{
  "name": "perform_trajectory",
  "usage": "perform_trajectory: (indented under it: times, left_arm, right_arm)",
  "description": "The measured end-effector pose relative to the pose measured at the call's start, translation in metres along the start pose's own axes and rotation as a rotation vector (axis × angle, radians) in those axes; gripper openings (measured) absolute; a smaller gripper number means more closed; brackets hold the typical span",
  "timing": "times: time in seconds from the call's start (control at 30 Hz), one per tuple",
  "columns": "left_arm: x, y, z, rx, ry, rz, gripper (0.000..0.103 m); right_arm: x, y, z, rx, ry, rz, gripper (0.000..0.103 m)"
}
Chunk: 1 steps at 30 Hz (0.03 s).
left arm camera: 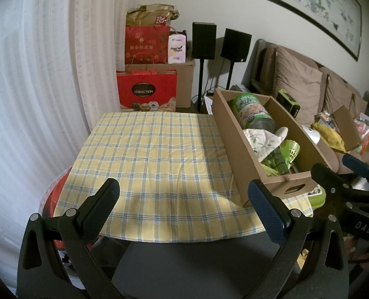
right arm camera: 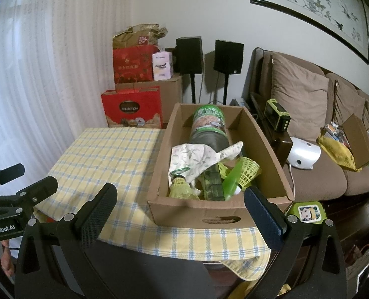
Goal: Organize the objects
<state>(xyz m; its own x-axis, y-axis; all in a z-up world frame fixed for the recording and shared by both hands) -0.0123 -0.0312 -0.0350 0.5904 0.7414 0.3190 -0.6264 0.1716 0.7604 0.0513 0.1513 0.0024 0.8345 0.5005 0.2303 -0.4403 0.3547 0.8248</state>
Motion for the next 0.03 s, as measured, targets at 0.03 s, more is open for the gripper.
perform_trajectory:
  times: [0.03]
  left_arm:
    - [0.0, 0.0, 0.0001, -0.001, 0.0, -0.003, 0.103]
  right_arm:
    - [0.0, 0.0, 0.0, 0.0, 0.0, 0.0, 0.103]
Point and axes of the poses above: each gripper's, at about its wrist camera, not at the fingertips, and z roughly against the way its jaws point, x to its right, y to its top, the point moved 10 cm from there along -z, roughly the way its jaws point, and after that the axes turned 14 degrees about -y, right-handed, at the moved point
